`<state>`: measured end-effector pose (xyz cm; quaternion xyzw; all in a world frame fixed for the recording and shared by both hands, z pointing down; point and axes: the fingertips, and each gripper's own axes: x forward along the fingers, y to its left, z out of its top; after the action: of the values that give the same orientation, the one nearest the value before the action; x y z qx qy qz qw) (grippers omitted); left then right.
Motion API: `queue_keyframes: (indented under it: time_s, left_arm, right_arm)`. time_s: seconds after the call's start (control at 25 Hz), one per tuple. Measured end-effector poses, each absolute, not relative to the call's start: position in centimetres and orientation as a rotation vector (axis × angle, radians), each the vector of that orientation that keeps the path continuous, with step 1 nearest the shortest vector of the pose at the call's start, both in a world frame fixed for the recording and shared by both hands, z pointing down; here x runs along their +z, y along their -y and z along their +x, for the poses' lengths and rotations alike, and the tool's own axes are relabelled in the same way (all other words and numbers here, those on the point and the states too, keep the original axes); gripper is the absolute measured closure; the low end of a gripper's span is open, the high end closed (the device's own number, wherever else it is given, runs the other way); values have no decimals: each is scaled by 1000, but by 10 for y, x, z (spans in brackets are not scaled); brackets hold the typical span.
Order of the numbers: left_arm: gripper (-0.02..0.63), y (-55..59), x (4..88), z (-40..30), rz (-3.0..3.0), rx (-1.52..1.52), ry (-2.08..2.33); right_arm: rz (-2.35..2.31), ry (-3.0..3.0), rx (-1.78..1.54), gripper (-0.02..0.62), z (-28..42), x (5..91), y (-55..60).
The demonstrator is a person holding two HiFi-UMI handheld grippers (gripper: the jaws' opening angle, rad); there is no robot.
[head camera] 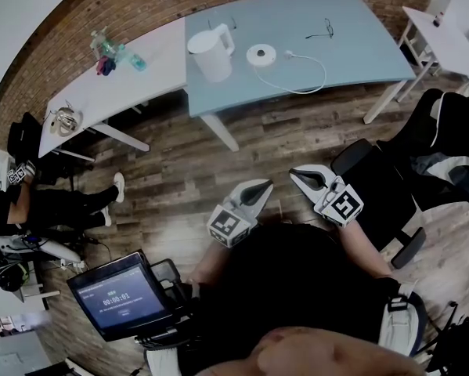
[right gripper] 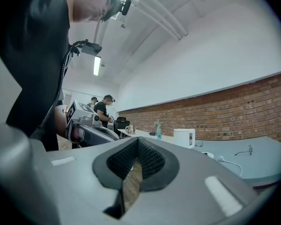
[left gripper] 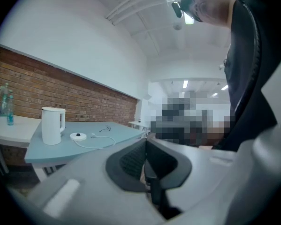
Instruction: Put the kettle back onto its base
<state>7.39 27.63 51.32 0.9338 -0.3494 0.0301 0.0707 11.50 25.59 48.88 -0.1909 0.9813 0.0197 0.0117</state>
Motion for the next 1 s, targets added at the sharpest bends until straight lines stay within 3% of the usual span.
queue_keyframes:
  time_s: [1.0]
  left_arm:
    - [604,-280,514,84,2806,128,1010]
  right_arm:
    - [-592,-3065,14,592,120,489,-260]
